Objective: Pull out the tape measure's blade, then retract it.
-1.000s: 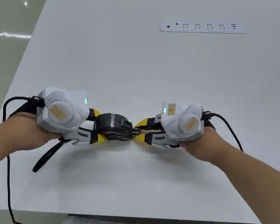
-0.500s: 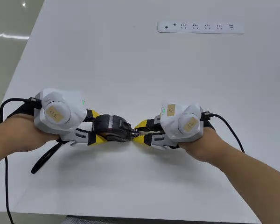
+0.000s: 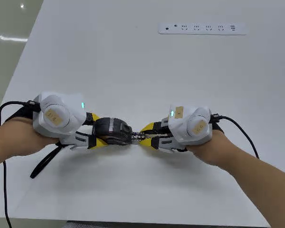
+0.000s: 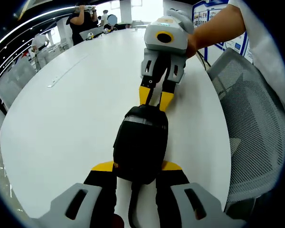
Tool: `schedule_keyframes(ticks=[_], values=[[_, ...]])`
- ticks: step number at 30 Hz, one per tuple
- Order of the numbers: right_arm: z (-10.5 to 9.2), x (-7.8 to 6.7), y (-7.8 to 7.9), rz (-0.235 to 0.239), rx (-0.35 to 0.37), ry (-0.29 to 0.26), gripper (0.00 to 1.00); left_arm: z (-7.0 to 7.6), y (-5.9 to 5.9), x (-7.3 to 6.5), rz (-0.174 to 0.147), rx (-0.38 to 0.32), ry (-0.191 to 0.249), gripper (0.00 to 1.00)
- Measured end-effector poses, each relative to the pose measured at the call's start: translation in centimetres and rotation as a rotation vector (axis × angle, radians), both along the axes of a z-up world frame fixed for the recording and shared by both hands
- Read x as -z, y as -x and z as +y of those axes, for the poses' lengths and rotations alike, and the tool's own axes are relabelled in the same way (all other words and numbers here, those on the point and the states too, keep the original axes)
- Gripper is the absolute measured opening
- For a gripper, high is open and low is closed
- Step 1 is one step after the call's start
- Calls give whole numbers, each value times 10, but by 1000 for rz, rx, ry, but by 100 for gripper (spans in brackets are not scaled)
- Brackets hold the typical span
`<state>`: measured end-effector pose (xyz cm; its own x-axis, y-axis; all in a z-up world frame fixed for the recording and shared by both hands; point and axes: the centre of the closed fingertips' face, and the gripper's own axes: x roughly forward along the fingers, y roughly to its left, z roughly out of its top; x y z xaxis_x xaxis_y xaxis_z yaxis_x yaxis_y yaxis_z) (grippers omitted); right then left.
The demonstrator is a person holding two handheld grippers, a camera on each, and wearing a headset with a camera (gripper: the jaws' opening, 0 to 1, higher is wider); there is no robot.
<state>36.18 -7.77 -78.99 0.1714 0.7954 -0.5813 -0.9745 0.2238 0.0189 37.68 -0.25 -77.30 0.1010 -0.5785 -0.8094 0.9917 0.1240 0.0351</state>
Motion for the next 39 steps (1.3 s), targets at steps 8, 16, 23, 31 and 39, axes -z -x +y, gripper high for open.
schedule_keyframes(ticks=[8,16,23,31,39], values=[[-12,0,-1,-2,-2,17,9,0,0,0,4,-9,1,26],[-22,-1,0,-6,1,25,9,0,0,0,8,-14,1,26],[-31,-2,1,-3,9,30,9,1,-1,1,10,-16,3,26],[-40,-1,2,-2,17,36,9,0,-1,1,9,-16,3,26],[-49,-3,4,6,22,35,9,0,-1,1,9,-13,3,26]])
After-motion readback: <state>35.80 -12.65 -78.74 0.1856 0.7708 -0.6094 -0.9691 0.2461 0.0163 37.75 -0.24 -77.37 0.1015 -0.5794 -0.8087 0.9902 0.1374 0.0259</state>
